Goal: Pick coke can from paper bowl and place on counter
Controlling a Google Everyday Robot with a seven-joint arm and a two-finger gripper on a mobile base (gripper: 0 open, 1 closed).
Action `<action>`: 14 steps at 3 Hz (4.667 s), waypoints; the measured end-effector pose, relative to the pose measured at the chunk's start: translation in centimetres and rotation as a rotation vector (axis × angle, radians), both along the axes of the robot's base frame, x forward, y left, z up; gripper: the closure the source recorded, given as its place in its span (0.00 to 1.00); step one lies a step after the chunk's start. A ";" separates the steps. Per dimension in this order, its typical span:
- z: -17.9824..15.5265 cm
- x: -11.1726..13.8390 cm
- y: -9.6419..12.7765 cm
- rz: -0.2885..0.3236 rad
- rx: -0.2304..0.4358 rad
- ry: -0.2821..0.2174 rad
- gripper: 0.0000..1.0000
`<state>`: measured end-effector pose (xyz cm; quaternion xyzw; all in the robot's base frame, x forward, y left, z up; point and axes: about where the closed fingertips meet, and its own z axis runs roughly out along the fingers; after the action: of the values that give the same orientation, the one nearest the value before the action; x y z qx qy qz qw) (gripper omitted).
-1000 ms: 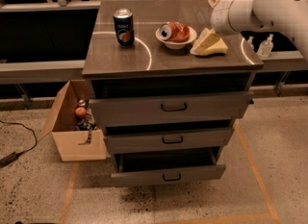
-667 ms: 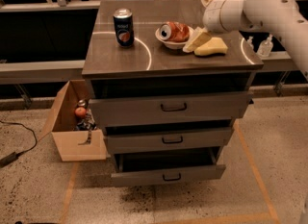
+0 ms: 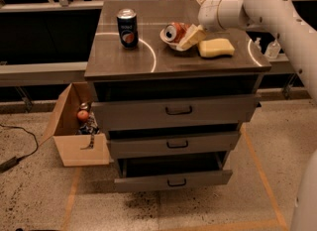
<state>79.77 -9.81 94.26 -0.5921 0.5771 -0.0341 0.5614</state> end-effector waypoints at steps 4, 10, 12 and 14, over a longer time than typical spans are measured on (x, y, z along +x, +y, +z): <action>-1.7 1.0 4.5 0.050 0.112 0.020 0.18; -0.5 2.3 4.6 0.002 0.137 -0.008 0.48; 3.6 3.8 3.5 -0.017 0.122 -0.111 0.02; 5.9 5.1 1.6 -0.016 0.045 -0.162 0.00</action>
Offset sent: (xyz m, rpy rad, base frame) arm 0.0058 0.0392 -0.0070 0.1174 0.0027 0.0445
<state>84.88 -8.22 100.11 -0.5701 0.5352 -0.0730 0.6191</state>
